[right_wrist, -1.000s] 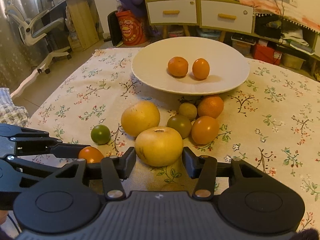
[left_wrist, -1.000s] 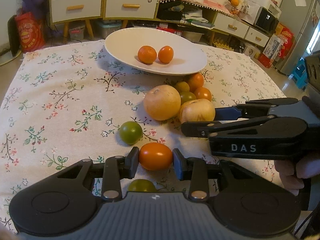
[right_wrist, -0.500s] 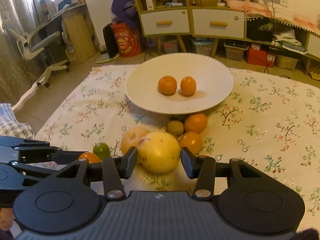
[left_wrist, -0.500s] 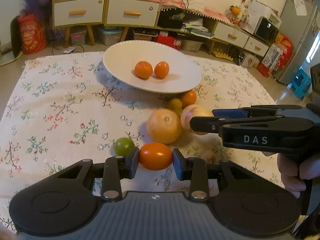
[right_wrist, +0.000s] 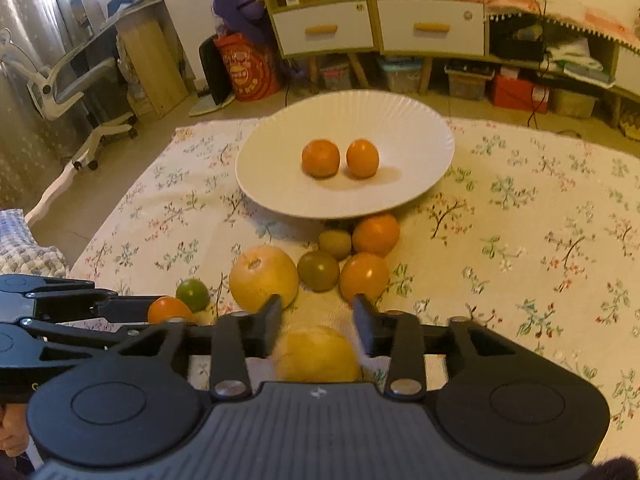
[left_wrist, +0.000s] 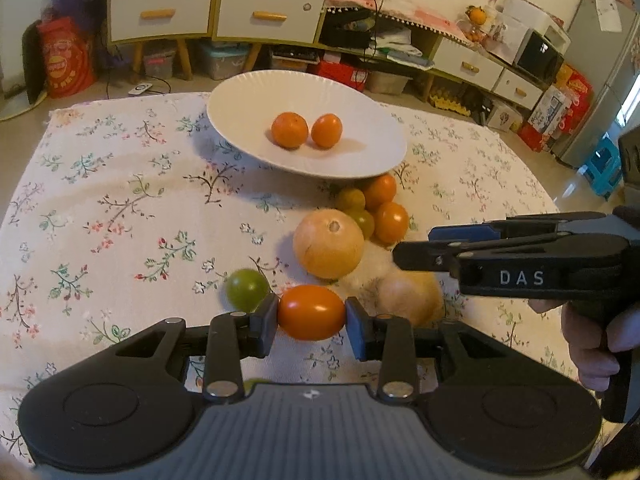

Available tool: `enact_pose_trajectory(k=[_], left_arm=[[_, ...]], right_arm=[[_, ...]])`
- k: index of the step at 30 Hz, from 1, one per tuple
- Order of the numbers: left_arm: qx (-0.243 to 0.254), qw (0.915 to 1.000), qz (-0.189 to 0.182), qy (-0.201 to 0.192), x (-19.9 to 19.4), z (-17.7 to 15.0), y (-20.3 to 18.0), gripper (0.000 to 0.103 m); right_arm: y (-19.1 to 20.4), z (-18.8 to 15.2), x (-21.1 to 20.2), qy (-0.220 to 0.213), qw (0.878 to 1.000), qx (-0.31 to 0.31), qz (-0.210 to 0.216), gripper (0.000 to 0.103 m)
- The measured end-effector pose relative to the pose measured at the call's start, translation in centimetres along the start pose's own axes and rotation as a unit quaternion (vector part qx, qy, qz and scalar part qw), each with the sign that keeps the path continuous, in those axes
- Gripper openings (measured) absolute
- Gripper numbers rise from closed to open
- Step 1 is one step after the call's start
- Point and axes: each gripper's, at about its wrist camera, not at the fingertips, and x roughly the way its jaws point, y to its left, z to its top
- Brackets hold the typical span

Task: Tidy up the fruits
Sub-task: 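Grasp the pale yellow grapefruit with the right tool, then lift the tomato and grapefruit and carry both over the white plate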

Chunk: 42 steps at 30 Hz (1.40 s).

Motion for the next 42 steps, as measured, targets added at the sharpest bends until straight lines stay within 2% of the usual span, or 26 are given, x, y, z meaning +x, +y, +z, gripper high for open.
enact_pose_trajectory(k=[4,20,27,42], left_arm=[[0.003,1.0,0.0,0.007,0.1,-0.2,0.0,0.014],[0.003,0.9997,0.005,0.023,0.2,-0.9,0.6,0.014],[0.002,0.9998,0.004,0.017,-0.1,-0.7,0.4,0.014],[0.002,1.0,-0.001,-0.005,-0.7,1.0,-0.4,0.014]], right_arm=[[0.7,-0.6,0.4,0.026,1.0,-0.016,0.003,0.051],[1.9,-1.7,2.2,0.065,0.996,-0.053,-0.016,0.048],[1.9,-1.6,1.8,0.065,0.996,-0.053,-0.022,0.047],[1.1,0.3,0.0,0.03,0.999,-0.031,-0.025,0.047]])
